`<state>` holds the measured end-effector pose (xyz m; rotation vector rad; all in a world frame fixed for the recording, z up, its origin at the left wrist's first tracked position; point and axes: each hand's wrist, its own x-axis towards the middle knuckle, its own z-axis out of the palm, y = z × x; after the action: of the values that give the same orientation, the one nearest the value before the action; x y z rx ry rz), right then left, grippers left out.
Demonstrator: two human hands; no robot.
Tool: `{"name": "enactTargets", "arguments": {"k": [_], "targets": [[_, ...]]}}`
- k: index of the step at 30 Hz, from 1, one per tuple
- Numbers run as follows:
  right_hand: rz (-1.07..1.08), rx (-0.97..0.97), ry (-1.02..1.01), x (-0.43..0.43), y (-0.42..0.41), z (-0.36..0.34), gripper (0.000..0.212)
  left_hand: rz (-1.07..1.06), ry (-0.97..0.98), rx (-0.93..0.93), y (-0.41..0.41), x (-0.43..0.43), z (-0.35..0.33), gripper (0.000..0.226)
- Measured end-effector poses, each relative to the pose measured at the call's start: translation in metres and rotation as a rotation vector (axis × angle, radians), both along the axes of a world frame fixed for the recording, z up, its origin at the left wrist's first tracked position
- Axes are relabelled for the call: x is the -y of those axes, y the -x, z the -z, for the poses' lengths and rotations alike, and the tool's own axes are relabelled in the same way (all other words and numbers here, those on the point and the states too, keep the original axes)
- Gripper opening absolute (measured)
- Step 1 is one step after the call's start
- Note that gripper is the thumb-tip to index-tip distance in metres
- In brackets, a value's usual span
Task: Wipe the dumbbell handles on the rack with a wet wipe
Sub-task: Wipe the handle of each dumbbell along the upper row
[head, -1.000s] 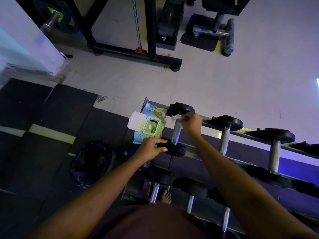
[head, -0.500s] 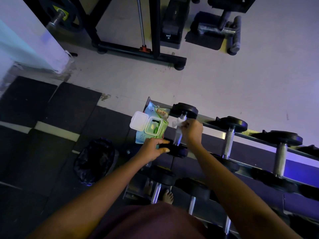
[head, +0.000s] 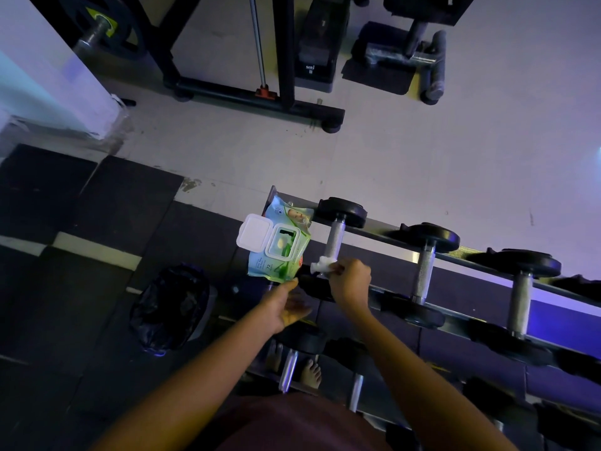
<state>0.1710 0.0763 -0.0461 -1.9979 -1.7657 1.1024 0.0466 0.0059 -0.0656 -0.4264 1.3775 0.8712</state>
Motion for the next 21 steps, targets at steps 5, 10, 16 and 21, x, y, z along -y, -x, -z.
{"name": "enactTargets", "arguments": {"k": [5, 10, 16, 21], "targets": [[0.068, 0.018, -0.092, -0.050, 0.017, -0.012, 0.022, 0.053, 0.012, 0.162, -0.005, -0.019, 0.001, 0.069], [0.065, 0.059, -0.144, -0.075, 0.024, -0.013, 0.021, 0.044, -0.013, 0.291, -0.013, -0.032, 0.007, 0.066], [0.015, 0.027, -0.056, -0.028, 0.010, -0.006, 0.014, 0.000, -0.056, 0.248, -0.019, -0.036, 0.011, 0.041], [0.048, -0.019, -0.007, 0.002, -0.001, -0.008, 0.021, -0.078, -0.017, -0.006, -0.048, -0.038, -0.009, 0.025]]}}
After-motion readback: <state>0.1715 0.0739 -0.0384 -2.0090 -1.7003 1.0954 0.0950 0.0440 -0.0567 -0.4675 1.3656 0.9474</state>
